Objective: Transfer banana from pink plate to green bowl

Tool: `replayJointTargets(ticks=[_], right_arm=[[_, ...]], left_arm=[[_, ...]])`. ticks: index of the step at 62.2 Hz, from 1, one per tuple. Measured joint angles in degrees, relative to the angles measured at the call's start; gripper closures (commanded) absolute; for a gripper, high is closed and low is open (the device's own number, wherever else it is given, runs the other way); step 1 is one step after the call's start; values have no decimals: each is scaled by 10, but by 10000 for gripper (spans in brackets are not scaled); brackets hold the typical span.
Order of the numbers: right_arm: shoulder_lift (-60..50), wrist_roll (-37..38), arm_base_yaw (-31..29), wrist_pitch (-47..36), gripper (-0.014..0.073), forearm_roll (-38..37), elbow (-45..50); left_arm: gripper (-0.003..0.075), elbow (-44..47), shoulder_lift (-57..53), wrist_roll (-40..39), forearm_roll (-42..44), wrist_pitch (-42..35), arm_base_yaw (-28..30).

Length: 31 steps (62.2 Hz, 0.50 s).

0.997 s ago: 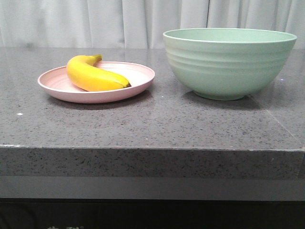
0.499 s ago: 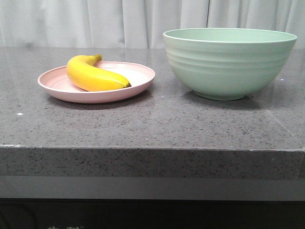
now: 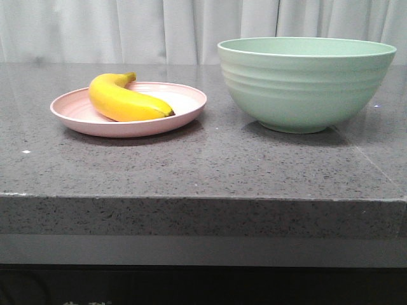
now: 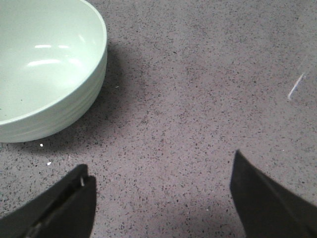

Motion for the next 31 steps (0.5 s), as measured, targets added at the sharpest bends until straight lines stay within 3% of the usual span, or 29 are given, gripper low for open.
replayJointTargets(ticks=[9,31], right_arm=[[0,0,0,0,-7,0,0],[0,0,0,0,-7,4,0]], left_arm=[[174,-4,0,0,-11,-4,-35],[174,-77,86,0,-13,-10,-200]])
